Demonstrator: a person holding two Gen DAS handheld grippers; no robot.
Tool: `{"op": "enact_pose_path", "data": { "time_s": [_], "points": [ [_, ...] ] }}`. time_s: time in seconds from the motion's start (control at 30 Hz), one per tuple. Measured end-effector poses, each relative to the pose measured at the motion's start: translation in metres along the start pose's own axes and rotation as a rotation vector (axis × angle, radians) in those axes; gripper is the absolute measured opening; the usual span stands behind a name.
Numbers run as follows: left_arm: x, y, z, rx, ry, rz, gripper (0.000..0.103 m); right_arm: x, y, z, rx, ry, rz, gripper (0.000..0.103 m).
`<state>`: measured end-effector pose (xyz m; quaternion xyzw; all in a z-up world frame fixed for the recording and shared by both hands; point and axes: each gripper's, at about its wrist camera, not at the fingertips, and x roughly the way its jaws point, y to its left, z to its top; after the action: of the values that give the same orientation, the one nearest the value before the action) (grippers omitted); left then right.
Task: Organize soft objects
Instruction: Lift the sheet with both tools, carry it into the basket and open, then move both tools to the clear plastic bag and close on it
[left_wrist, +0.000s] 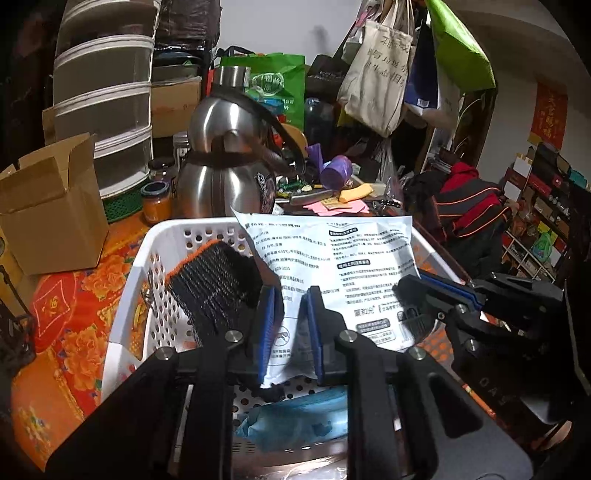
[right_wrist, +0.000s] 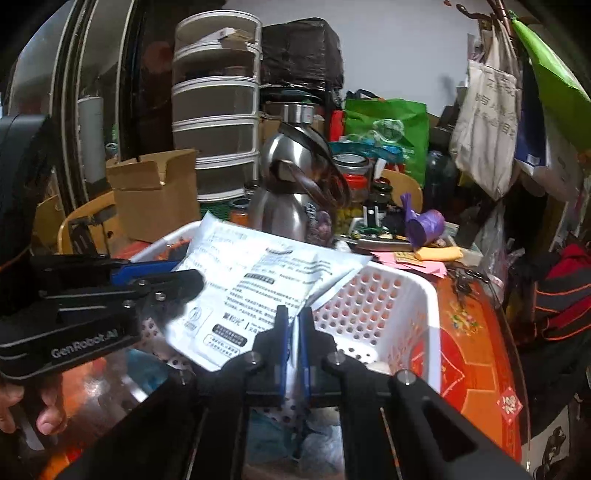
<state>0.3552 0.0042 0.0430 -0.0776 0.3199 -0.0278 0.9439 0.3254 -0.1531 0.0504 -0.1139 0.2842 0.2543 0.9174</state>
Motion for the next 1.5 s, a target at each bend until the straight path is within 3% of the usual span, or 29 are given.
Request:
{"op": "enact_pose_path", "data": {
  "time_s": [0.13,0.2,0.23,0.27,0.3,0.33,0.37,0.4,0.67,0.73,0.8,0.93,1.13,1.27,1.4,1.5],
  "points": [
    [-0.001,0.007,-0.004,-0.017,-0.003,0.008,0.017,-0.004,-0.013,-0.001,0.047,-0.004,-0.032,0.009],
    [-0.004,0.011,-0.006,-0.03,0.0,0.006,0.022,-0.008,-0.019,-0.002,0.077,0.006,-0.03,0.012],
    [-0.006,0.012,-0.008,-0.033,0.001,0.006,0.025,-0.01,-0.02,-0.003,0.081,0.009,-0.031,0.024],
    [-0.009,0.013,-0.01,-0.034,0.001,0.003,0.036,-0.014,-0.019,-0.005,0.079,0.008,-0.033,0.034],
    [-0.014,0.013,-0.013,-0.035,-0.002,0.004,0.05,-0.02,-0.018,-0.008,0.072,-0.005,-0.04,0.055],
    [-0.019,0.014,-0.016,-0.035,-0.01,0.009,0.056,-0.024,-0.017,-0.009,0.066,-0.018,-0.048,0.065],
    [-0.024,0.014,-0.018,-0.032,-0.021,0.016,0.067,-0.03,-0.015,-0.011,0.061,-0.034,-0.058,0.066],
    [-0.03,0.013,-0.021,-0.024,-0.033,0.021,0.072,-0.033,-0.015,-0.013,0.066,-0.036,-0.057,0.066],
    [-0.07,0.007,-0.043,0.011,-0.032,0.022,0.075,-0.063,-0.021,-0.038,0.159,-0.014,-0.021,0.069],
    [-0.089,0.011,-0.053,-0.001,-0.043,0.022,0.078,-0.077,-0.023,-0.049,0.17,-0.021,-0.024,0.07],
    [-0.107,0.019,-0.066,-0.025,-0.05,0.025,0.088,-0.088,-0.024,-0.062,0.177,-0.022,-0.034,0.077],
    [-0.122,0.042,-0.097,-0.083,-0.016,0.058,0.091,-0.096,-0.027,-0.097,0.217,0.035,-0.008,0.079],
    [-0.094,0.076,-0.138,-0.155,0.12,0.088,0.091,-0.067,-0.019,-0.141,0.241,0.2,0.031,0.079],
    [-0.065,0.085,-0.153,-0.176,0.201,0.07,0.091,-0.051,-0.013,-0.153,0.241,0.256,0.07,0.078],
    [-0.046,0.08,-0.161,-0.161,0.245,0.065,0.091,-0.043,-0.002,-0.158,0.203,0.282,0.094,0.061],
    [-0.032,0.08,-0.165,-0.162,0.271,0.065,0.091,-0.038,0.002,-0.159,0.196,0.292,0.11,0.057]
  ]
}}
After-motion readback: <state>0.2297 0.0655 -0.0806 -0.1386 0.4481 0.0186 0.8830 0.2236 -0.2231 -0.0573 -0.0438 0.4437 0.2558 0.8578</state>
